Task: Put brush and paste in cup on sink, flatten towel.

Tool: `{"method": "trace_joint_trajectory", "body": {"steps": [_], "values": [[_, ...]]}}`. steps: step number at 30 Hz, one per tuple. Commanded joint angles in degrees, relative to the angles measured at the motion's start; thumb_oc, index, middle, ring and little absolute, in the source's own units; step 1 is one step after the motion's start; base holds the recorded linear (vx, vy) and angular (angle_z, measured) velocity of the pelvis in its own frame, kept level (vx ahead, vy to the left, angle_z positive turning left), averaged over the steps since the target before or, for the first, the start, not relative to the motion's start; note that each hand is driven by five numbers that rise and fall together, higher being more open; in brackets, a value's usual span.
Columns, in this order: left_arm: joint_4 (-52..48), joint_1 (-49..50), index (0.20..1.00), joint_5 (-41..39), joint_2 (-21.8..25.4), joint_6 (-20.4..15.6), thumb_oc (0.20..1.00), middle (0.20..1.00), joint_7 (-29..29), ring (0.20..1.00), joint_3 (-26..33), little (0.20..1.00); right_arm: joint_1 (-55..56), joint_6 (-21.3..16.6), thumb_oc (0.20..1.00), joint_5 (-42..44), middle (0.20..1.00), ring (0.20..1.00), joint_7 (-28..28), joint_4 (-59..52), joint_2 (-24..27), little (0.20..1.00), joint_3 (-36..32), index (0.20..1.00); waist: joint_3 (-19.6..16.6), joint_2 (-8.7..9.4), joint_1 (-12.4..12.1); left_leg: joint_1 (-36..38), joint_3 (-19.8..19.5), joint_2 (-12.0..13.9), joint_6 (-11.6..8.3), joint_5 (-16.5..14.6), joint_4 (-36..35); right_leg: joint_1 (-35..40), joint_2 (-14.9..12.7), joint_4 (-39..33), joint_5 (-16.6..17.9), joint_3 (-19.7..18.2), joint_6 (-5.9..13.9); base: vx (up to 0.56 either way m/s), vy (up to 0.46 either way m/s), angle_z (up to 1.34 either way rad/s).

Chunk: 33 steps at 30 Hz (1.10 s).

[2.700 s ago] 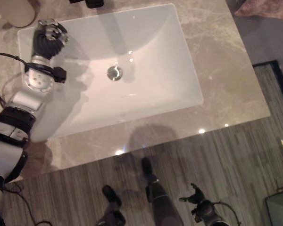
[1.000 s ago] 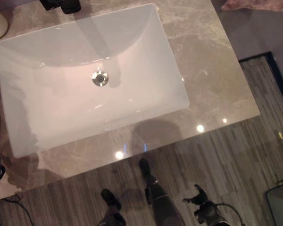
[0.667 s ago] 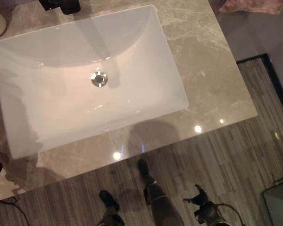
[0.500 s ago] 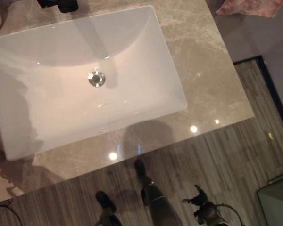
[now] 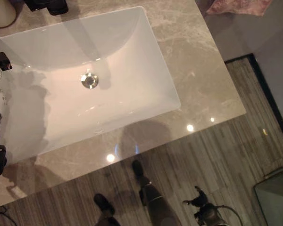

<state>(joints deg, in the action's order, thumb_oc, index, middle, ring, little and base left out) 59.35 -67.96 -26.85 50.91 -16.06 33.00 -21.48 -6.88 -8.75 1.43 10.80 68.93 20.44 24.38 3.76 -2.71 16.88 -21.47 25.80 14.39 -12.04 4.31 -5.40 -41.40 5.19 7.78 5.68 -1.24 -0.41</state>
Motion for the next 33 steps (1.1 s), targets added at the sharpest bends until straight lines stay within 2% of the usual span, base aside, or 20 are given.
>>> {"method": "trace_joint_trajectory", "body": {"steps": [1, 5, 11, 12, 14, 16, 17, 18, 19, 20, 23, 25, 26, 27, 28, 29, 30, 31, 32, 33], "values": [[-3.0, -2.6, 0.2, 2.6, -1.2, -1.9, 0.2, 0.2, -0.3, 0.2, 3.1, 0.2, -0.5, 0.0, 1.0, 0.8, 1.0, 1.0, 0.3, -0.6, 3.5, 1.0, 0.8, 1.0, 3.1, -4.79, 1.2, 12.2, -3.6, 1.6, -1.26, 4.4, 0.4, -3.1, 1.0, 5.6, -6.2, 4.5, 4.95, 0.0, 0.0, 0.0], [-3.5, -0.1, 0.2, 3.6, -2.7, -1.3, 0.2, 0.2, 1.5, 0.2, 5.9, 0.2, -0.5, 0.2, 1.0, 0.8, 1.0, 1.0, 0.5, -0.5, 3.7, 1.0, 0.6, 1.0, 2.9, -4.2, 1.0, 14.1, -3.3, 0.4, 0.17, 2.0, 0.4, -2.0, 1.1, 6.0, -6.1, 4.2, 5.14, 0.0, 0.0, 0.0], [-3.7, 0.1, 0.2, 3.7, -2.7, -1.2, 0.2, 0.2, 1.6, 0.2, 6.1, 0.2, -0.5, 0.2, 1.0, 0.8, 1.0, 1.0, 0.5, -0.6, 3.8, 1.0, 0.6, 1.0, 2.9, -4.22, 0.9, 14.2, -3.2, 0.4, 0.19, 2.0, 0.4, -1.9, 1.1, 6.0, -6.1, 4.1, 5.17, -0.02, -0.009, -0.06], [-8.3, 9.1, 0.2, 2.6, -4.9, -2.3, 0.2, 0.2, 2.0, 0.2, 12.6, 0.2, 0.9, 1.3, 1.0, -0.2, 1.0, 1.0, 0.1, 0.6, 4.1, 1.0, -1.7, 1.0, 1.9, -2.44, -0.6, 17.9, -7.6, -3.1, 2.8, -1.6, 1.0, 4.6, 0.3, 4.5, -3.9, 3.2, 4.83, -0.12, -0.044, -0.05], [-14.4, 14.4, 0.2, 0.6, -7.8, -4.8, 0.2, 0.2, 1.8, 0.2, 15.9, 0.2, 1.2, 1.7, 1.0, -0.2, 1.0, 1.0, -0.1, 1.2, 4.1, 1.0, -2.9, 1.0, 1.9, -2.37, -1.7, 18.8, -12.1, -4.7, 3.63, -2.9, 2.3, 7.2, -0.2, 3.4, -3.5, 2.6, 4.84, -0.1, 0.017, -0.27], [-26.2, 23.7, 0.2, 1.9, -11.0, -7.0, 0.2, 0.2, 1.4, 0.2, 20.2, 0.2, 1.7, 2.3, 1.0, -0.3, 1.0, 1.0, -0.6, 2.2, 4.2, 1.0, -4.7, 1.0, 1.6, -1.91, -3.8, 18.9, -19.2, -6.8, 4.63, -4.5, 4.5, 10.0, -1.3, 2.2, -2.7, 1.7, 4.95, -0.05, 0.06, -0.39], [-26.6, 24.2, 0.2, 2.0, -11.1, -6.8, 0.2, 0.2, 1.5, 0.2, 20.5, 0.2, 1.8, 2.3, 1.0, -0.3, 1.0, 1.0, -0.6, 2.1, 4.3, 1.0, -4.6, 1.0, 1.5, -1.86, -3.6, 18.7, -19.3, -6.9, 4.66, -4.3, 4.6, 10.0, -1.4, 1.9, -2.4, 1.7, 4.95, -0.05, 0.077, 0.03], [-36.4, 33.7, 0.2, 4.2, -14.9, -7.7, 0.2, 0.2, 0.5, 0.2, 24.3, 0.2, 2.7, 2.8, 1.0, -1.3, 1.0, 1.0, -1.3, 2.8, 3.8, 1.0, -6.0, 1.0, 0.4, -1.16, -4.9, 19.8, -23.8, -7.8, 5.35, -5.3, 5.4, 12.4, -2.7, 1.2, -2.0, 1.2, 5.24, -0.05, 0.093, 0.13], [-40.1, 38.1, 0.2, 5.1, -16.4, -8.2, 0.2, 0.2, -0.4, 0.2, 26.1, 0.2, 3.3, 3.2, 1.0, -1.7, 1.0, 1.0, -1.9, 3.6, 3.6, 1.0, -6.8, 1.0, -0.4, -0.83, -5.3, 20.5, -25.2, -8.3, 5.84, -6.2, 5.4, 13.7, -3.4, 0.6, -1.8, 0.8, 5.47, -0.06, 0.16, 0.26], [-45.1, 42.8, 0.2, 6.3, -17.9, -8.6, 0.2, 0.2, -1.5, 0.2, 27.9, 0.2, 3.9, 3.4, 1.0, -1.9, 1.0, 1.0, -2.5, 3.8, 3.6, 1.0, -7.9, 1.0, -1.1, -0.7, -5.7, 21.4, -25.7, -8.7, 6.17, -6.8, 5.4, 15.2, -4.4, 0.2, -1.5, 0.9, 5.88, -0.05, 0.137, 0.26], [-51.7, 51.9, 0.2, 7.4, -20.0, -8.6, 0.2, 0.2, -4.4, 0.2, 31.9, 0.2, 6.0, 3.7, 1.0, -3.0, 1.0, 1.0, -3.4, 4.1, 3.2, 1.0, -10.0, 1.0, -3.1, -0.21, -6.2, 23.9, -25.0, -10.3, 7.36, -9.1, 4.5, 18.9, -7.1, -1.9, 0.4, 1.7, 7.31, -0.1, 0.164, 0.47], [-53.0, 53.7, 0.2, 7.9, -19.8, -8.2, 0.2, 0.2, -5.3, 0.2, 32.8, 0.2, 6.4, 3.7, 1.0, -3.0, 1.0, 1.0, -3.6, 4.2, 3.1, 1.0, -10.3, 1.0, -3.4, 0.04, -6.4, 24.4, -25.1, -10.9, 7.88, -9.8, 4.3, 19.6, -7.8, -2.5, 1.1, 1.8, 7.72, -0.13, 0.154, 0.37], [-55.0, 57.9, 0.2, 7.8, -20.4, -8.7, 0.2, 0.2, -6.7, 0.2, 35.2, 0.2, 7.6, 4.1, 1.0, -3.8, 1.0, 1.0, -4.3, 4.9, 2.5, 1.0, -11.3, 1.0, -3.9, 0.63, -7.3, 25.5, -25.3, -12.4, 8.64, -10.4, 4.3, 21.7, -9.9, -4.1, 3.0, 1.8, 8.84, -0.17, 0.201, 0.16], [-55.3, 58.1, 0.2, 7.8, -20.5, -8.6, 0.2, 0.2, -6.7, 0.2, 35.3, 0.2, 7.7, 4.1, 1.0, -3.9, 1.0, 1.0, -4.3, 4.8, 2.5, 1.0, -11.2, 1.0, -3.9, 0.66, -7.2, 25.6, -25.4, -12.4, 8.71, -10.4, 4.3, 22.0, -10.0, -4.3, 3.2, 1.9, 8.91, -0.24, 0.257, 0.15], [-56.4, 60.2, 0.2, 7.8, -21.0, -8.5, 0.2, 0.2, -7.6, 0.2, 36.0, 0.2, 7.9, 4.4, 1.0, -4.7, 1.0, 1.0, -4.8, 5.0, 2.3, 1.0, -11.3, 1.0, -3.9, 1.07, -7.8, 25.7, -26.1, -13.5, 9.28, -10.9, 4.7, 22.9, -11.5, -5.3, 5.2, 2.0, 9.62, -0.11, 0.093, 0.2], [-56.4, 60.2, 0.2, 7.8, -21.0, -8.5, 0.2, 0.2, -7.6, 0.2, 36.0, 0.2, 7.9, 4.4, 1.0, -4.7, 1.0, 1.0, -4.8, 5.0, 2.3, 1.0, -11.3, 1.0, -3.9, 1.07, -7.8, 25.7, -26.1, -13.5, 9.28, -10.9, 4.7, 22.9, -11.5, -5.3, 5.2, 2.0, 9.62, -0.26, 0.204, 0.24], [-57.6, 63.3, 0.401, 6.9, -21.7, -8.1, 0.401, 0.401, -9.3, 0.401, 37.1, 0.401, 8.5, 4.6, 1.0, -5.5, 1.0, 1.0, -5.0, 5.2, 1.6, 1.0, -11.4, 1.0, -3.8, 1.96, -8.5, 25.6, -26.4, -15.1, 10.27, -12.6, 5.9, 24.1, -13.3, -6.2, 6.2, 2.1, 10.23, -0.25, 0.197, 0.32], [-58.4, 65.3, 0.511, 7.0, -22.1, -7.5, 0.511, 0.511, -10.1, 0.511, 37.5, 0.511, 9.0, 4.8, 1.0, -6.0, 1.0, 1.0, -5.2, 5.3, 1.4, 1.0, -11.8, 1.0, -3.5, 2.55, -9.1, 25.4, -27.0, -16.4, 10.92, -13.3, 7.1, 24.9, -14.4, -6.6, 7.3, 2.2, 10.65, -0.32, 0.251, 0.27], [-59.8, 67.1, 0.815, 7.7, -22.4, -6.9, 0.815, 0.815, -11.0, 0.815, 37.8, 0.815, 9.1, 4.9, 1.0, -5.8, 1.0, 1.0, -5.1, 5.4, 1.2, 1.0, -12.4, 1.0, -3.1, 2.89, -9.7, 25.3, -27.4, -17.3, 11.41, -13.7, 7.7, 25.3, -15.1, -6.5, 7.8, 2.4, 10.85, -0.32, 0.288, 0.29], [-57.7, 71.0, 1.0, 9.5, -22.6, -5.8, 1.0, 1.0, -10.3, 1.0, 40.5, 1.0, 9.7, 5.0, 1.0, -4.7, 1.0, 1.0, -5.2, 5.3, 0.6, 1.0, -14.2, 1.0, -2.4, 3.66, -10.3, 25.8, -27.8, -19.1, 12.29, -14.1, 8.7, 26.3, -16.7, -6.8, 9.5, 2.6, 11.62, -0.23, 0.208, 0.2]]}}
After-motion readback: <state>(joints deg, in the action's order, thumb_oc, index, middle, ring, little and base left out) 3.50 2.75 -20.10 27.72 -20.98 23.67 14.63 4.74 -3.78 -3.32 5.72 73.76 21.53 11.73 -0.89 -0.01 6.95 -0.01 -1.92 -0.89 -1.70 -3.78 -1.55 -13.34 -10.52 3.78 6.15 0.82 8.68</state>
